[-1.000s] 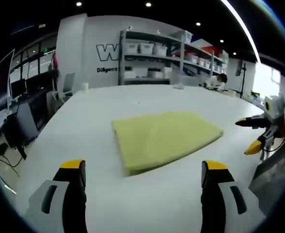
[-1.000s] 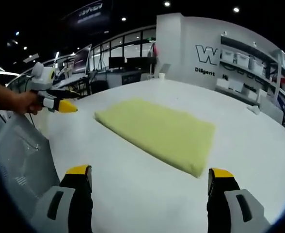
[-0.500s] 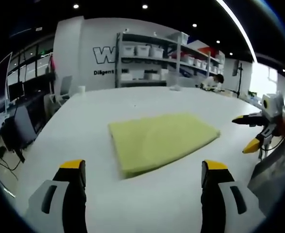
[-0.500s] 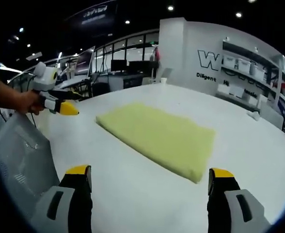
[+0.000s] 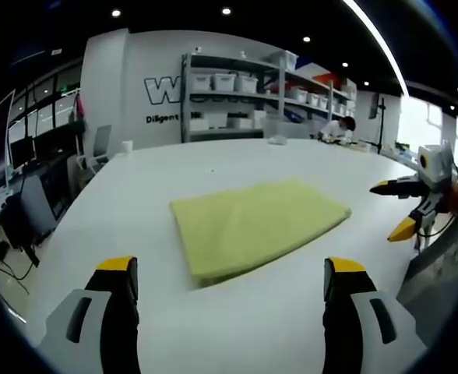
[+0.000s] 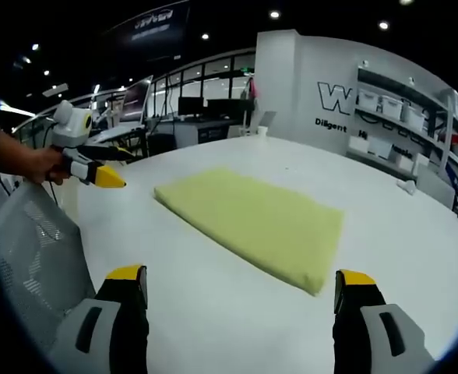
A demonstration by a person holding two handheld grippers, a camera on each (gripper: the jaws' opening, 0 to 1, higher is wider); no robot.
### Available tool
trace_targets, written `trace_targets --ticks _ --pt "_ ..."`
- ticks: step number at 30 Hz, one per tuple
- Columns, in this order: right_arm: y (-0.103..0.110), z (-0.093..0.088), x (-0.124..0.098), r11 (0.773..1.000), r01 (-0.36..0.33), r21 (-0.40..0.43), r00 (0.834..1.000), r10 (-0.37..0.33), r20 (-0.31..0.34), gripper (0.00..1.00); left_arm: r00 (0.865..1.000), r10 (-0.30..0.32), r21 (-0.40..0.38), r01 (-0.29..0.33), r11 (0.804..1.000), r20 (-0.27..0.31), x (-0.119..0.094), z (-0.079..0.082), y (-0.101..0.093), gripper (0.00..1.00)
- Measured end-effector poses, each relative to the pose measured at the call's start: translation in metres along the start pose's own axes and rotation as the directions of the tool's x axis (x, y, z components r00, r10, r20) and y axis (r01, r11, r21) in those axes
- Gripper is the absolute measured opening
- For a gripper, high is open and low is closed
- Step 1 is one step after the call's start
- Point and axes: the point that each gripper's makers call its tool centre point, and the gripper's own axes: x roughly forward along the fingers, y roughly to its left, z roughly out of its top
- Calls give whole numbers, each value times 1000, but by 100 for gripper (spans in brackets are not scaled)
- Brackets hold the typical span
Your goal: Fold the garment on the visible template until the final outline fits inside the template.
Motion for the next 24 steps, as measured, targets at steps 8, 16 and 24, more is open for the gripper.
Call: trace_targets --ticks 8,16,24 --pt "-1 1 -1 1000 5 4 1000 -5 6 98 1000 -3 2 3 1000 -2 0 -1 0 99" --pt "-1 2 -1 1000 4 3 1000 -4 6 98 1000 -4 5 4 1000 -3 1 0 -1 99" --pt "-2 1 -1 1000 2 4 1000 -2 7 98 1000 -4 8 4 1000 -4 1 0 -1 99"
